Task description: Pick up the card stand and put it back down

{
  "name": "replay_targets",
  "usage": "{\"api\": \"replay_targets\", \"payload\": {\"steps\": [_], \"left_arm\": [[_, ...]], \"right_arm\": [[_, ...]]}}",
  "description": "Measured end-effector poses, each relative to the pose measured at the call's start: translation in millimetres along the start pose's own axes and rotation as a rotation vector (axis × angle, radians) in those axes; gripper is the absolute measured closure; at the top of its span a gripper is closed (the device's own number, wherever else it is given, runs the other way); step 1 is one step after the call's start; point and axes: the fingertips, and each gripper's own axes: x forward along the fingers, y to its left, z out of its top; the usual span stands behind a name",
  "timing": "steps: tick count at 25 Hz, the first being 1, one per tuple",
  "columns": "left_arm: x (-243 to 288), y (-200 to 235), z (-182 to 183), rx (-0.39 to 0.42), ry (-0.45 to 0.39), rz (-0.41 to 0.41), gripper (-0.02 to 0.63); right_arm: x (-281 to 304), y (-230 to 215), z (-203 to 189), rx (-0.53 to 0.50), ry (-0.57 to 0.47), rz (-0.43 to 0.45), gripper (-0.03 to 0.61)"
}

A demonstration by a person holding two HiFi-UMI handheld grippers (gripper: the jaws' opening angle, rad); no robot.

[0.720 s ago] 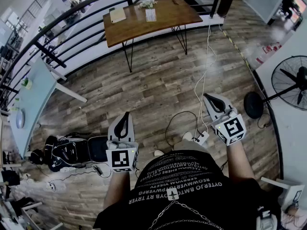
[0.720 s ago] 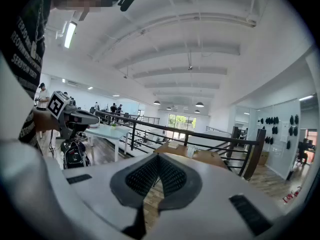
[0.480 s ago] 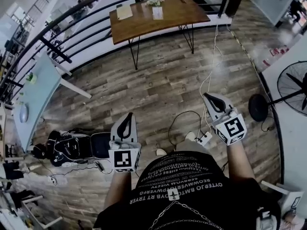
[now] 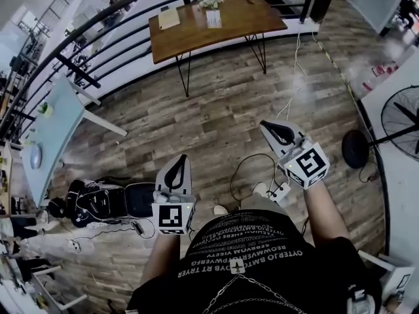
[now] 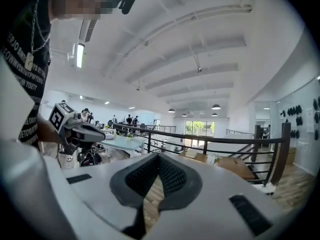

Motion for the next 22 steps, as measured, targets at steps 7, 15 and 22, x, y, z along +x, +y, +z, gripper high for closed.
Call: {"api": "replay_targets", "payload": {"steps": [7,15,22], "left_arm": [[32.8,-21.4,11.2,0.003,0.008,-0.027,0.594],[60.8,-29.0,21.1,0.005,0.018,0.008,0.594],[87.1,-44.6,38.0,0.014,0.023,0.042,0.594]], "right_arm": [[11.1,-22.6,3.9,0.028,-0.025,0.032,0.565],[10.2,-59.1,-29.9,0.058,0.045,0.031,0.565],[0.2,-81.7,-63.7,0.110,0.079,0.067,0.565]]}}
